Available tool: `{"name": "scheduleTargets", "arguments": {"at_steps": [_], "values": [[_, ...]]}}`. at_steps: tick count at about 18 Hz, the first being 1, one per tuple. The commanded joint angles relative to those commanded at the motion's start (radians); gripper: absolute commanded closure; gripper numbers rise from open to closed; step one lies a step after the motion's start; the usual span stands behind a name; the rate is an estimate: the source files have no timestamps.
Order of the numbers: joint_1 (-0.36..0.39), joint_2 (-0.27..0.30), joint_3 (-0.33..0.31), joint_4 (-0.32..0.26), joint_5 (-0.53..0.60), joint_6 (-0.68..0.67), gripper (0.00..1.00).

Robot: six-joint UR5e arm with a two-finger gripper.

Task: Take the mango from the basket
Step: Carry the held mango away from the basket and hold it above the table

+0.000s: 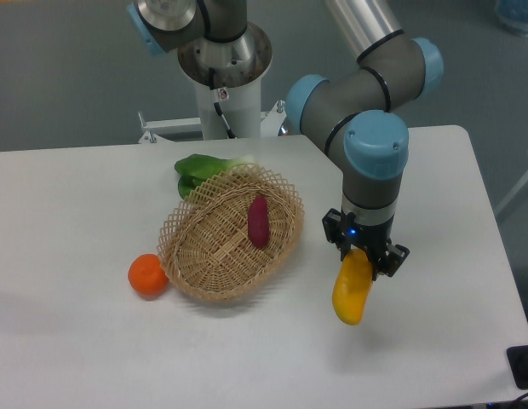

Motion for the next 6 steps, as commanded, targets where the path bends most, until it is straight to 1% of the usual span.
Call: {"name": "scheduleTargets", "arguments": {"at_steps": [6], "values": [[0.000,0.000,-0.008,0.014,0.000,0.002,0.49]]}}
